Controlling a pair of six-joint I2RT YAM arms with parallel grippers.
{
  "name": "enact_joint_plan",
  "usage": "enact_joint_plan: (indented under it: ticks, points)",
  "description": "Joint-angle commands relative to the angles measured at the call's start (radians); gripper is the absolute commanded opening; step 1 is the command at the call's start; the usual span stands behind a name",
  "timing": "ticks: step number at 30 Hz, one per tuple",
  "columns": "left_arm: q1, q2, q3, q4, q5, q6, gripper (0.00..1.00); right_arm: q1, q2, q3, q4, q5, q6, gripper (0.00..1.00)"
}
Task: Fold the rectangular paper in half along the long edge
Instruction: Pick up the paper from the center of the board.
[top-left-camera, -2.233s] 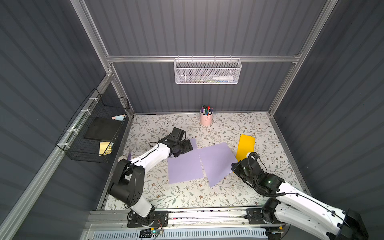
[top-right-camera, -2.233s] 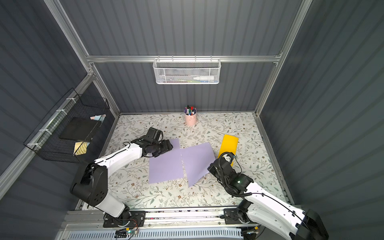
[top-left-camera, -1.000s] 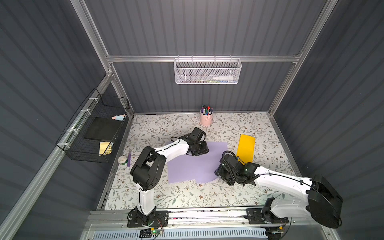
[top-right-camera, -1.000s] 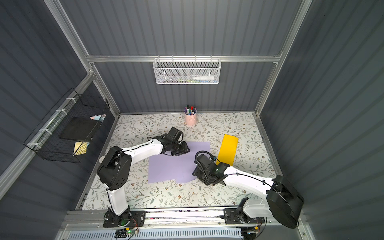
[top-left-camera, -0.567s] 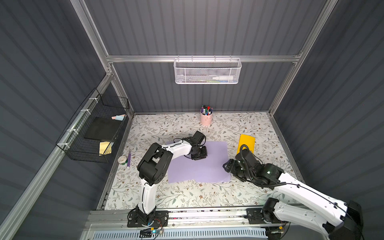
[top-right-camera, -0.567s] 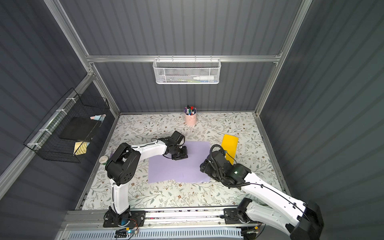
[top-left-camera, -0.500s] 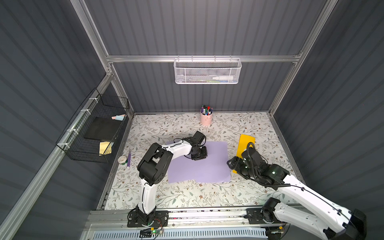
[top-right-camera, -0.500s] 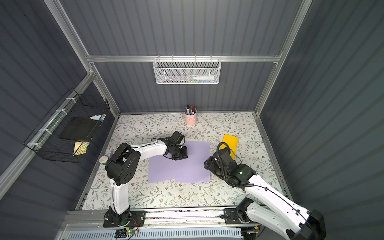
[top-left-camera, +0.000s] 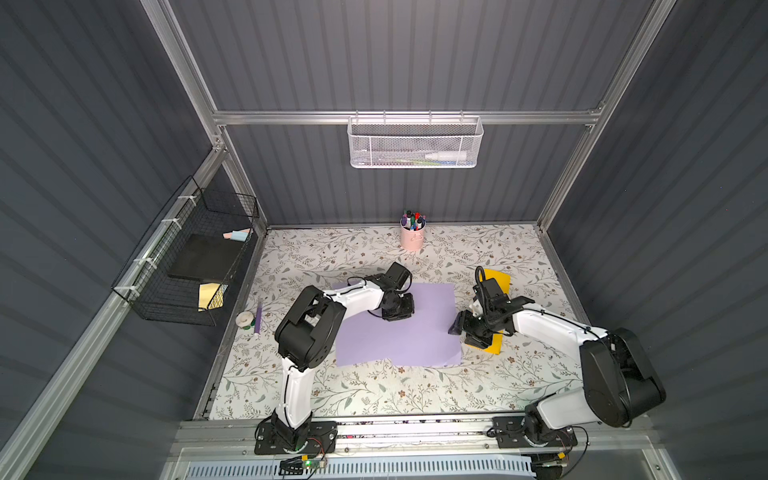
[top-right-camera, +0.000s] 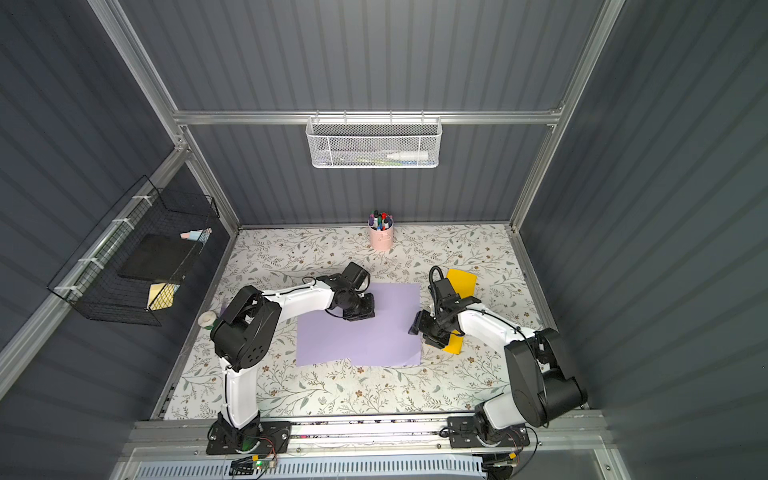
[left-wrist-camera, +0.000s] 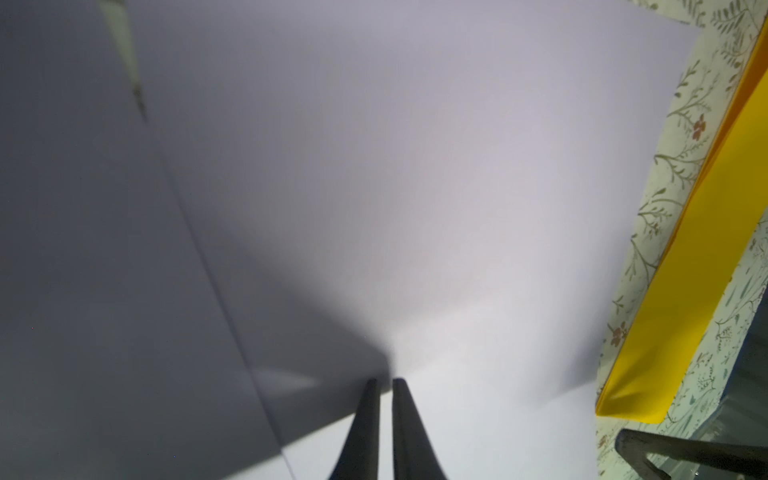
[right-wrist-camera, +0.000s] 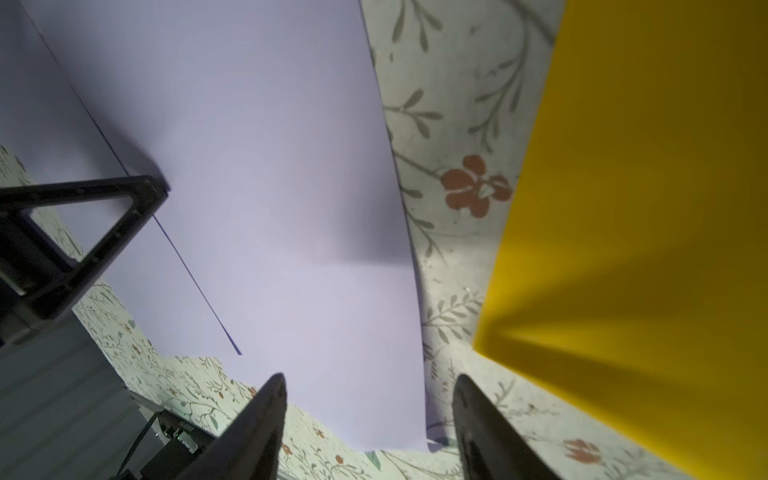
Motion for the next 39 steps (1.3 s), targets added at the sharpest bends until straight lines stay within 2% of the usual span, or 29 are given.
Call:
enact_joint_plan:
  ticks: [1,5,11,18,30,32,33,36,37,38,39]
  points:
    - [-0.003,0.002,-0.012,-0.069,-0.025,0.023,0.12,-0.004,0.005,-0.001,0.017,-0.045,-0.040,0.64]
    - [-0.003,0.009,-0.012,-0.068,-0.025,0.023,0.11,-0.004,0.020,-0.038,0.047,-0.083,-0.044,0.64]
    - [-0.003,0.015,-0.012,-0.068,-0.022,0.024,0.11,-0.004,0.062,-0.063,0.091,-0.096,-0.030,0.59]
    - [-0.003,0.019,-0.012,-0.067,-0.021,0.023,0.11,-0.004,0.046,-0.033,0.121,-0.105,-0.029,0.38]
    - [-0.001,-0.002,-0.011,-0.068,-0.024,0.028,0.11,-0.004,0.042,0.005,0.033,-0.071,-0.079,0.00]
    - [0.003,-0.015,-0.002,-0.071,-0.025,0.033,0.11,-0.004,0.016,0.007,0.012,-0.050,-0.087,0.00]
    - [0.009,-0.025,0.003,-0.070,-0.026,0.038,0.13,-0.004,-0.002,0.007,-0.014,-0.037,-0.087,0.00]
    - [0.045,-0.067,0.025,-0.082,-0.026,0.050,0.28,-0.004,-0.058,0.007,-0.066,0.021,-0.079,0.00]
    - [0.059,-0.082,0.028,-0.086,-0.024,0.054,0.35,-0.004,-0.075,0.006,-0.079,0.036,-0.078,0.00]
    - [0.076,-0.106,0.031,-0.090,-0.023,0.058,0.49,-0.004,-0.097,0.005,-0.088,0.042,-0.077,0.00]
    - [0.092,-0.127,0.030,-0.097,-0.027,0.062,0.58,-0.004,-0.119,0.002,-0.096,0.047,-0.072,0.00]
